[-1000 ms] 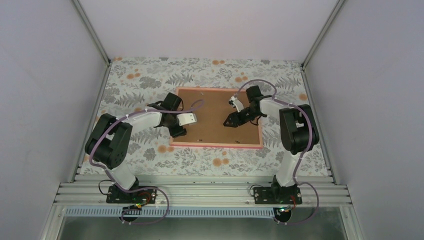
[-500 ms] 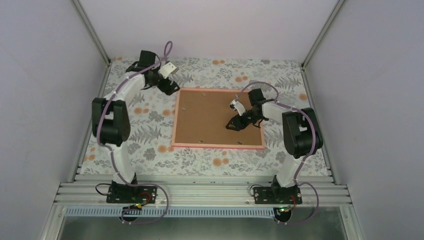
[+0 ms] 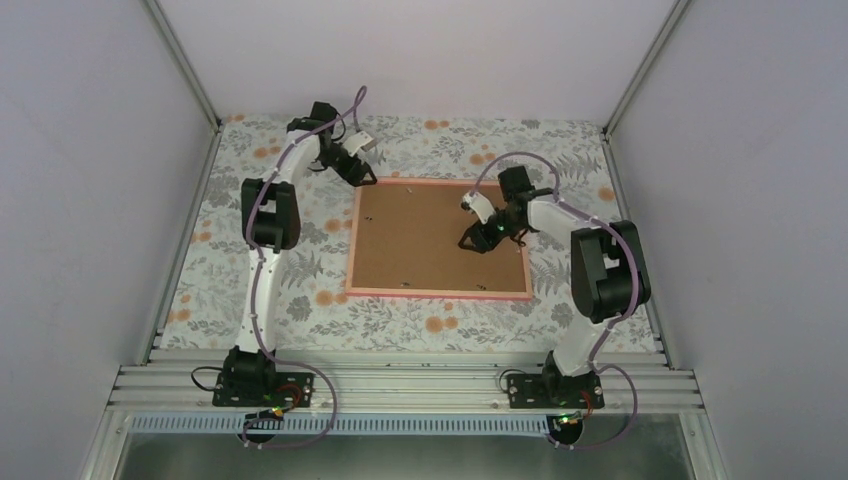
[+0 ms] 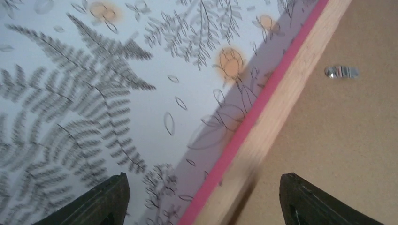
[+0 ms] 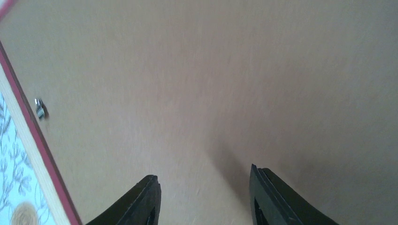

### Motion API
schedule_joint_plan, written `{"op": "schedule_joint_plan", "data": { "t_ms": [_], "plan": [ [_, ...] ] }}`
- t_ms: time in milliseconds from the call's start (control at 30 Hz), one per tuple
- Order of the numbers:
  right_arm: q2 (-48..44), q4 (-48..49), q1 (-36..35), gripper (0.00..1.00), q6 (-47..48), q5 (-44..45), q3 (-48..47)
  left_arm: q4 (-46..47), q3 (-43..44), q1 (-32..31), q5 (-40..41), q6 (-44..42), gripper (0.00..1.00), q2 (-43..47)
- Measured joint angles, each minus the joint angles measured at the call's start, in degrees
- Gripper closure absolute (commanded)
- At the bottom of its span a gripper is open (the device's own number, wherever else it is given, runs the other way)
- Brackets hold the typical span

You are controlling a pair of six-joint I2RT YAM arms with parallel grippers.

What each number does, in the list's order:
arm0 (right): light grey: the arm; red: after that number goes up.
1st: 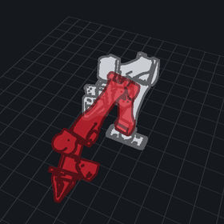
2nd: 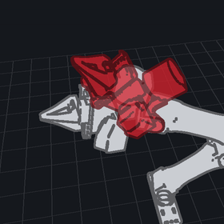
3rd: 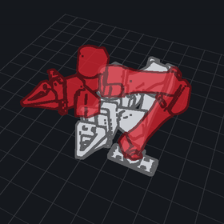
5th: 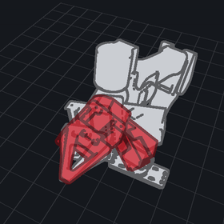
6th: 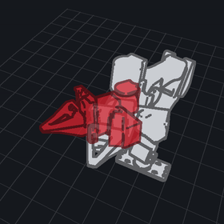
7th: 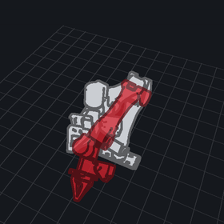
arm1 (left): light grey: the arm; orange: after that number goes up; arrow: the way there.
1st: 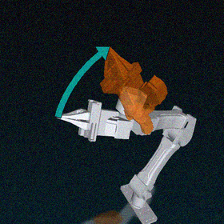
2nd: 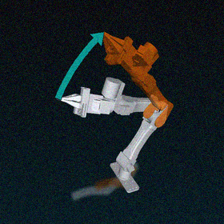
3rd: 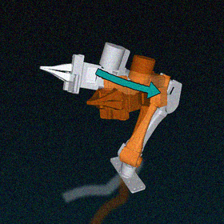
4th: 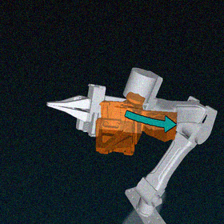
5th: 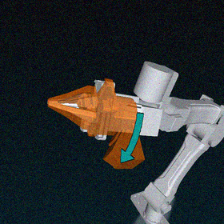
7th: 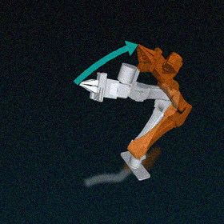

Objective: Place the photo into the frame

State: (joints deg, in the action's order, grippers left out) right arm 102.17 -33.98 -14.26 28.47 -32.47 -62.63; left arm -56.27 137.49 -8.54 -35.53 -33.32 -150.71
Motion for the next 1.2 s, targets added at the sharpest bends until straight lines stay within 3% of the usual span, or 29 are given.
{"op": "schedule_joint_plan", "data": {
  "t_ms": [200,367,600,933,1200],
  "plan": [
    [3.3,3.5,-3.4,0.68,-1.6,-1.5,-10.9,-3.1,-3.0,-0.8,0.1,-6.8,0.47,0.7],
    [10.8,9.4,-9.4,0.77,-4.8,-2.1,-18.4,-0.5,-15.3,-0.9,-0.5,-10.2,0.59,7.1],
    [19.3,13.6,-16.3,0.87,-7.3,-0.6,-23.1,2.4,-24.5,-0.9,-1.4,-11.2,0.63,11.7],
    [21.8,19.8,-22.6,0.88,-7.5,5.0,-22.9,3.2,-25.6,-0.8,-2.2,-11.0,0.69,12.0],
    [20.7,23.9,-24.5,0.89,-4.7,6.3,-17.5,2.7,-25.1,-0.8,-2.3,-10.7,0.74,11.9]
  ]
}}
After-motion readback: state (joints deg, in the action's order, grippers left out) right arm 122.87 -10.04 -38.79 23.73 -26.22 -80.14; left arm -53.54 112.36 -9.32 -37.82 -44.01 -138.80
